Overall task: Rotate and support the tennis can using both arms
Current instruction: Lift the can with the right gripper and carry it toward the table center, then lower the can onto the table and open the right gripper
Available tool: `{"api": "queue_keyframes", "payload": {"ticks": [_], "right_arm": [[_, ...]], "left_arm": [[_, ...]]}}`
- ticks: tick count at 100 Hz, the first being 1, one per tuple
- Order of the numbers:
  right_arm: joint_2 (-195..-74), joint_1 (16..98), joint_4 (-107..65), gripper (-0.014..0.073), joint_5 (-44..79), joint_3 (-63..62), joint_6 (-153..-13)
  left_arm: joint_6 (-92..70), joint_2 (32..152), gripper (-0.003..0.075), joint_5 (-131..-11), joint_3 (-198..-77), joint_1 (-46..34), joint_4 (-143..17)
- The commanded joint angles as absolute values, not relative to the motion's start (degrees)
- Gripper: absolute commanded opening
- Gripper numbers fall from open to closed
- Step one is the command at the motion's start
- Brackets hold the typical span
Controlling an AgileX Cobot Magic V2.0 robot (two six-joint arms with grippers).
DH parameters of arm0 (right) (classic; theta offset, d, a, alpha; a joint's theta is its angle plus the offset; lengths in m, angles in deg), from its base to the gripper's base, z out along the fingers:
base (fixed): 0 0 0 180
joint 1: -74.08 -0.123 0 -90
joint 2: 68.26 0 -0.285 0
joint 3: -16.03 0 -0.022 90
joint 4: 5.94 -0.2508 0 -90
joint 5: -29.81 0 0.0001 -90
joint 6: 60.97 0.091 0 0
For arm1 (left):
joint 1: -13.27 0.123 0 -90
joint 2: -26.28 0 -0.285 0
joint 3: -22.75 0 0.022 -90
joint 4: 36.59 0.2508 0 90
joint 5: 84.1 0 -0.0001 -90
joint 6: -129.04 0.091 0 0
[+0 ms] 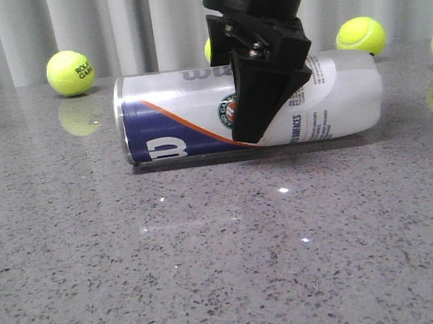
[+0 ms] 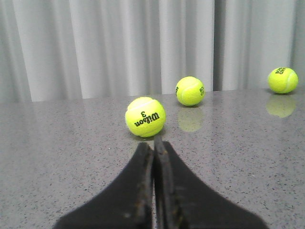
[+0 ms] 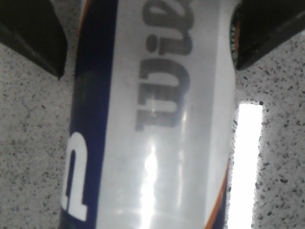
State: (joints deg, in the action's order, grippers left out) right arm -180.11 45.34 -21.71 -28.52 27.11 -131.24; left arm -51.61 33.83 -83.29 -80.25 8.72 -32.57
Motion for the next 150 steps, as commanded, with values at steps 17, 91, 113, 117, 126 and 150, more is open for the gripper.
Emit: {"api": "queue_keyframes", "payload": {"ticks": [17,91,113,117,126,150], "right_arm": [[-177.0,45.1,-22.4,0.0666,-30.0,30.7,-131.7],[-173.2,45.1,-20.4,0.0666,-32.6,31.2,-130.0],[-171.8,45.1,-20.4,0.0666,-33.1,31.2,-125.8],[-171.7,45.1,-20.4,0.0666,-33.5,31.2,-125.5],[-171.2,45.1,-20.4,0.0666,-34.2,31.2,-124.1],[-168.0,45.1,-20.4,0.0666,-34.4,31.3,-115.3]], "left_arm": [[-52.0,31.6,-0.0021,-87.6,-77.6,8.8,-33.0],[-52.0,31.6,-0.0021,-87.6,-77.6,8.8,-33.0],[-52.0,31.6,-0.0021,-87.6,-77.6,8.8,-33.0],[-52.0,31.6,-0.0021,-87.6,-77.6,8.8,-33.0],[-52.0,31.6,-0.0021,-87.6,-77.6,8.8,-33.0],[-52.0,31.6,-0.0021,-87.6,-77.6,8.8,-33.0]]}}
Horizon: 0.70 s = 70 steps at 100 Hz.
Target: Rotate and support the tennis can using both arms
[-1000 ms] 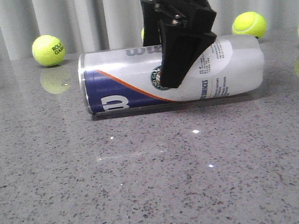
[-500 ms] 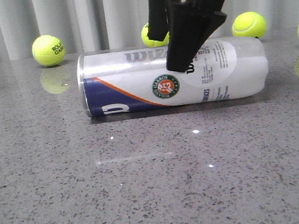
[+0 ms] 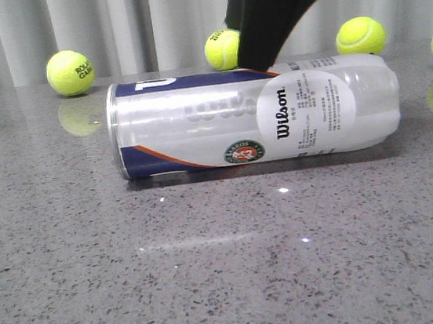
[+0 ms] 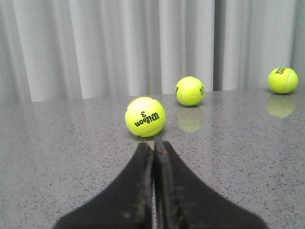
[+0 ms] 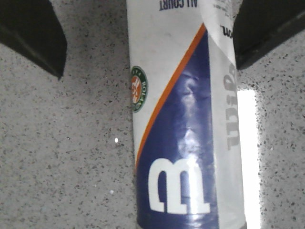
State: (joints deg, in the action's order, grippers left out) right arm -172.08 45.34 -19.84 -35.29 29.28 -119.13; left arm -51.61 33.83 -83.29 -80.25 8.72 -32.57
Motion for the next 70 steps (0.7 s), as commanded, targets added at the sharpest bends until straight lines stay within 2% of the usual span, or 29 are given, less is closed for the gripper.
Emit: {"api": "queue_keyframes", "payload": {"ticks": [1,23,40,52,70], "right_arm": [[-167.8,45.1,-20.4,0.0666,-34.4,31.3,-115.0],[-163.8,45.1,-16.4,0.0666,-36.5,31.3,-103.8],[-160.2,46.6,-8.9,0.0666,-34.8,31.3,-87.5],[-157.3,50.0,-7.1,0.0666,-32.4,31.2,-79.2],[-152.3,56.4,-7.1,0.0666,-29.5,31.0,-75.1]], "left_arm": [[-52.0,31.6,-0.0021,-87.6,-77.6,8.8,-33.0],[-52.0,31.6,-0.0021,-87.6,-77.6,8.8,-33.0],[-52.0,31.6,-0.0021,-87.6,-77.6,8.8,-33.0],[-52.0,31.6,-0.0021,-87.6,-77.6,8.8,-33.0],[-52.0,31.6,-0.0021,-87.6,-77.6,8.8,-33.0]]}}
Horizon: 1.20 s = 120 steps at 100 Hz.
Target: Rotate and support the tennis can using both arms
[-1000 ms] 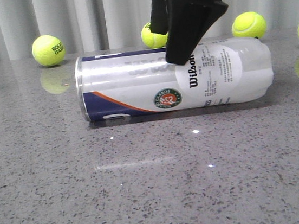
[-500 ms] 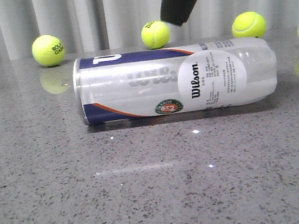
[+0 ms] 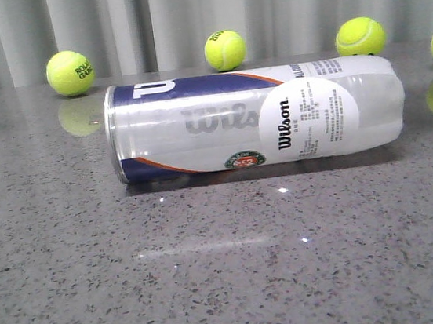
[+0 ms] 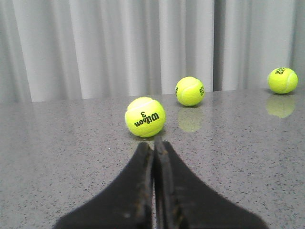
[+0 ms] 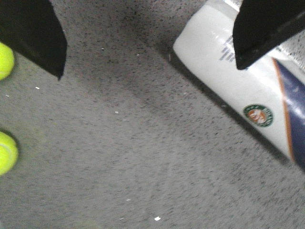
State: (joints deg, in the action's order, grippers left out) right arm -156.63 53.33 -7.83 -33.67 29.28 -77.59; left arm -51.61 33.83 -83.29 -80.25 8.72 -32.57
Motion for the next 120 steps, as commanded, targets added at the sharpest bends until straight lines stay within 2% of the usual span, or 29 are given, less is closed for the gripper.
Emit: {"api": "queue_keyframes", "payload": {"ticks": [1,23,46,91,120], "right_arm": [[-152.0,56.7,-7.1,0.0666,-29.4,31.0,-74.9],[-145.8,65.3,-7.1,0.0666,-27.0,28.6,-72.7],[-133.8,71.4,-7.1,0.0666,-14.5,12.3,-70.6],[-108.6,72.8,-7.1,0.0666,8.4,-22.4,-67.6],[-99.1,72.8,-7.2,0.0666,18.1,-34.9,-67.6]], "left_arm": [[-52.0,31.6,-0.0021,-87.6,-77.6,8.8,-33.0],[-52.0,31.6,-0.0021,-87.6,-77.6,8.8,-33.0],[-52.0,31.6,-0.0021,-87.6,-77.6,8.8,-33.0],[-52.0,31.6,-0.0021,-87.6,-77.6,8.8,-33.0],[-52.0,31.6,-0.0021,-87.6,-77.6,8.8,-33.0]]}}
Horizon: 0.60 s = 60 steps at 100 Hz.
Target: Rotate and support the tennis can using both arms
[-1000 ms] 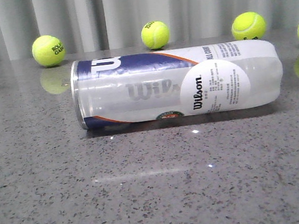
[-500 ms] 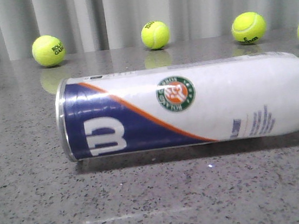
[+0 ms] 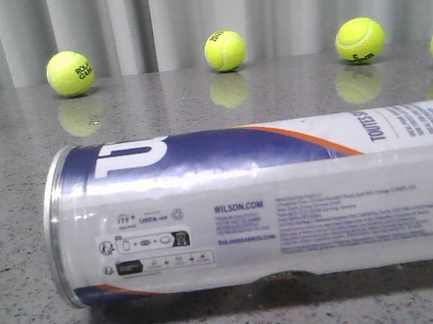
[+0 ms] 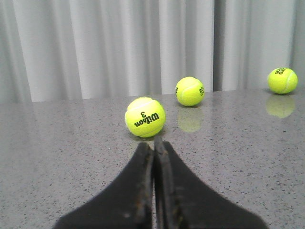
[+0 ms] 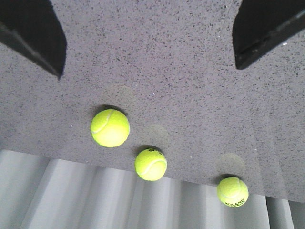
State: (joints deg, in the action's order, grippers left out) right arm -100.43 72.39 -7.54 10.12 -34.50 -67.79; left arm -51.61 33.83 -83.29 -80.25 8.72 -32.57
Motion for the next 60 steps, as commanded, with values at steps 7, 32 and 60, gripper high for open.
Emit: {"api": "queue_keyframes", "payload": {"ticks": [7,32,60], "right_arm": [[-98.8,72.8,-7.2,0.0666,19.1,-35.1,-67.6],[-98.8,72.8,-7.2,0.0559,20.2,-35.1,-67.6],[-98.8,72.8,-7.2,0.0121,20.2,-35.1,-67.6]], "left_arm": [[-52.0,31.6,-0.0021,-87.6,-77.6,8.8,-33.0],[-52.0,31.6,-0.0021,-87.6,-77.6,8.8,-33.0],[-52.0,31.6,-0.0021,-87.6,-77.6,8.8,-33.0]]}}
